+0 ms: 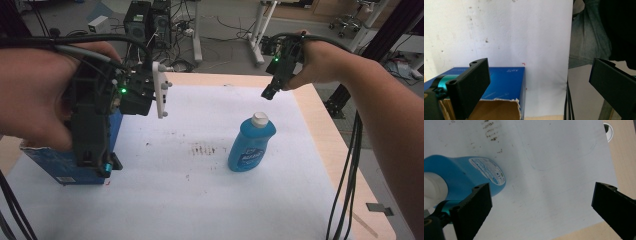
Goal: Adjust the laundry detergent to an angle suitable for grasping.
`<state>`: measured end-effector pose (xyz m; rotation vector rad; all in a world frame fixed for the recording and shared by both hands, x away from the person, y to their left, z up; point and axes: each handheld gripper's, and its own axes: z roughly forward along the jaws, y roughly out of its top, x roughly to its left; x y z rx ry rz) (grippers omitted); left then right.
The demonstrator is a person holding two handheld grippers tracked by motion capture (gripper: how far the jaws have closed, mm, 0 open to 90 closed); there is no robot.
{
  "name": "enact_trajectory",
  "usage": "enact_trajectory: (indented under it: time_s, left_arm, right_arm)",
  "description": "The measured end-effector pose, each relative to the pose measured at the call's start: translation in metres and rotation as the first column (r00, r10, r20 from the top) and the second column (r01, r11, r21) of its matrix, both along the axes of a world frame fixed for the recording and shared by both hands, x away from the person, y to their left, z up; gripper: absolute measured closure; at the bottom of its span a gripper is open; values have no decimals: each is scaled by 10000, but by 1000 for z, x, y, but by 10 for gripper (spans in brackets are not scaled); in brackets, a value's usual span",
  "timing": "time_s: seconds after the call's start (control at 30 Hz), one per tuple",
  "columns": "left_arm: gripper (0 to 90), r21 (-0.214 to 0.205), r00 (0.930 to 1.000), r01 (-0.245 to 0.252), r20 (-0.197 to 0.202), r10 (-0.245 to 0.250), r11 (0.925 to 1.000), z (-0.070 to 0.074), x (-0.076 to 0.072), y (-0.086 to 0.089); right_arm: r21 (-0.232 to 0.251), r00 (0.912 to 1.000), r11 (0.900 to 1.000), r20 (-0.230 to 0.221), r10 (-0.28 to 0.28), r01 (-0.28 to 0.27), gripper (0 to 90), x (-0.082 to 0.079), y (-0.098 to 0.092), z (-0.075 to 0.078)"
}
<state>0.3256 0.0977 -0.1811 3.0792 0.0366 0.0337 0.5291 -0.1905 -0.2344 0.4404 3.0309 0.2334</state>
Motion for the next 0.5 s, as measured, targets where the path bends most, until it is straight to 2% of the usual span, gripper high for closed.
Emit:
enact_trajectory:
  time_s: [0.1,0.17,0.33,0.43,0.5]
  left_arm:
    - [34,-171,9999,-162,1,162,9997,-3,1,-4]
    - [33,-433,9994,-339,-24,338,9985,-4,3,-6]
    - [33,-861,9981,-583,141,597,9946,-4,6,-13]
    - [33,-1406,9970,-720,173,752,9874,-2,9,-16]
    - [33,-1843,9955,-886,169,933,9789,-1,12,-19]
  right_arm:
    - [7,9999,9999,-24,-149,149,21,-1,-9,-1]
    - [-31,9997,9997,-25,-233,233,21,-2,-16,-2]
    - [-91,9992,9991,-34,-409,408,21,-4,-30,-3]
    - [-94,9983,9983,-54,-575,574,21,-4,-38,-5]
    - [-47,9975,9975,-52,-704,704,21,-4,-46,-6]
